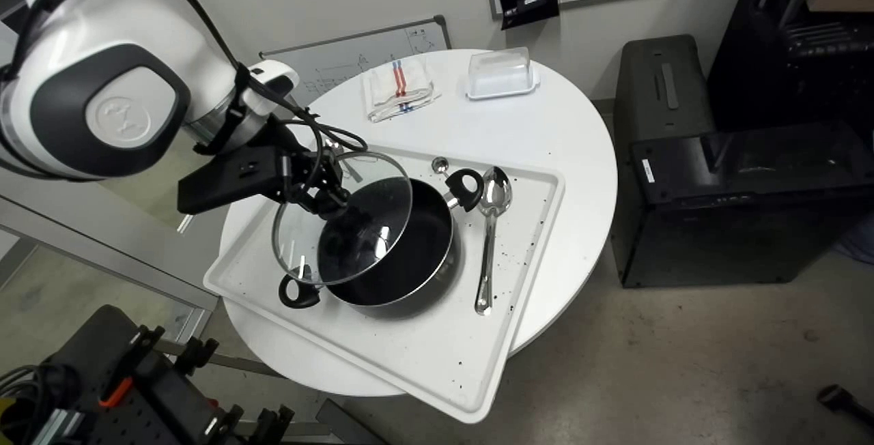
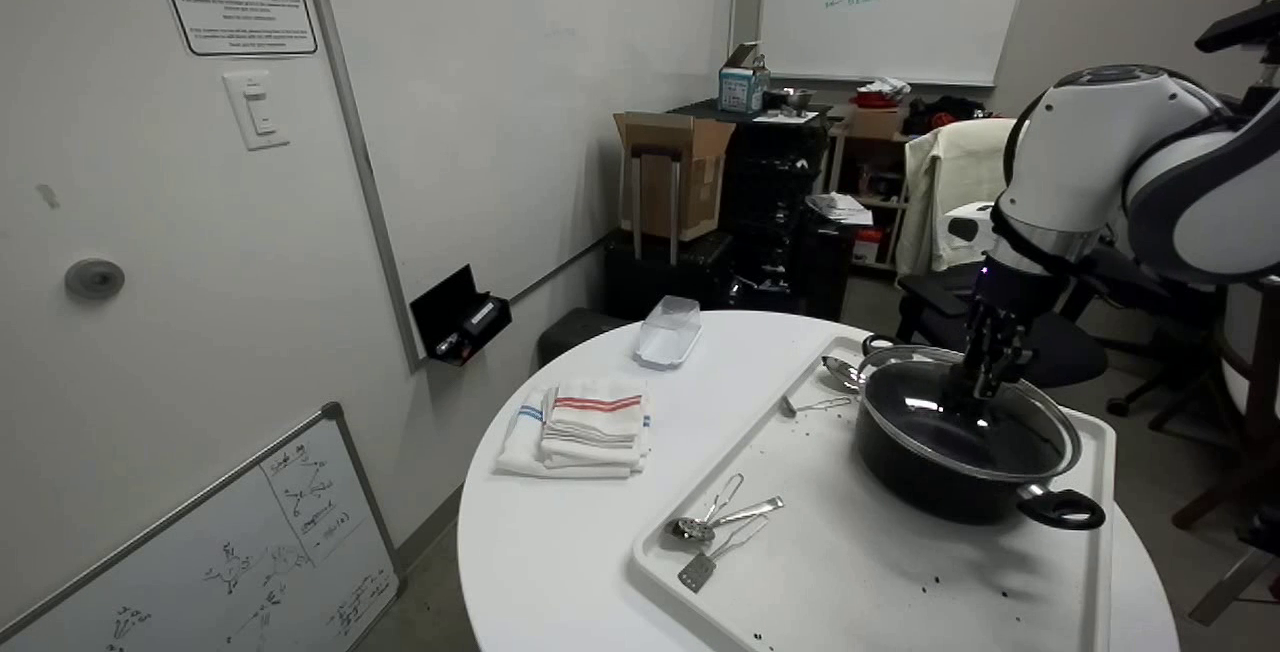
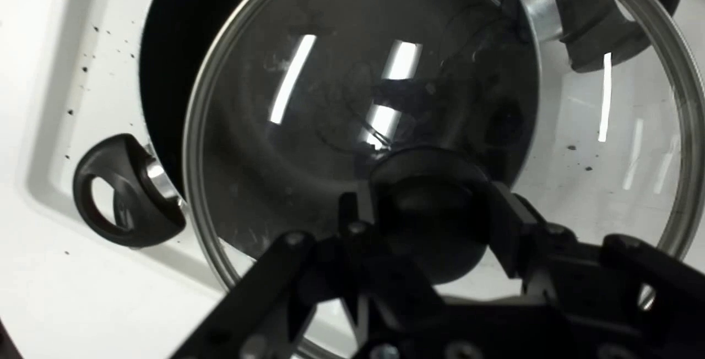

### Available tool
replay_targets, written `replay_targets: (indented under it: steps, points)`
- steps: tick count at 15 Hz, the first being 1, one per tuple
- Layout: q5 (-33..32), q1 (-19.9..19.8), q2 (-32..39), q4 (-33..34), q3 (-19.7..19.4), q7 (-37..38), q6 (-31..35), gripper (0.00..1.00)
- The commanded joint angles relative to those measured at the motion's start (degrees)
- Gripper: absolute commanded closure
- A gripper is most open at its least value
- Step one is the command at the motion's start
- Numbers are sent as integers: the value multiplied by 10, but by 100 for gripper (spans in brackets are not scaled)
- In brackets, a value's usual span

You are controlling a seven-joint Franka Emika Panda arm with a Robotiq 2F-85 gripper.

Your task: Put the glass lid on the black pot.

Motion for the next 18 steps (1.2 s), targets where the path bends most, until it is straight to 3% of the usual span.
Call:
replay_targets:
  steps: [1,6,18]
  points:
    - [-11,11,-6,13,-35,16,-16,76]
    - [-8,12,14,28,-60,30,-12,76]
    - [2,9,63,59,-59,53,-2,76]
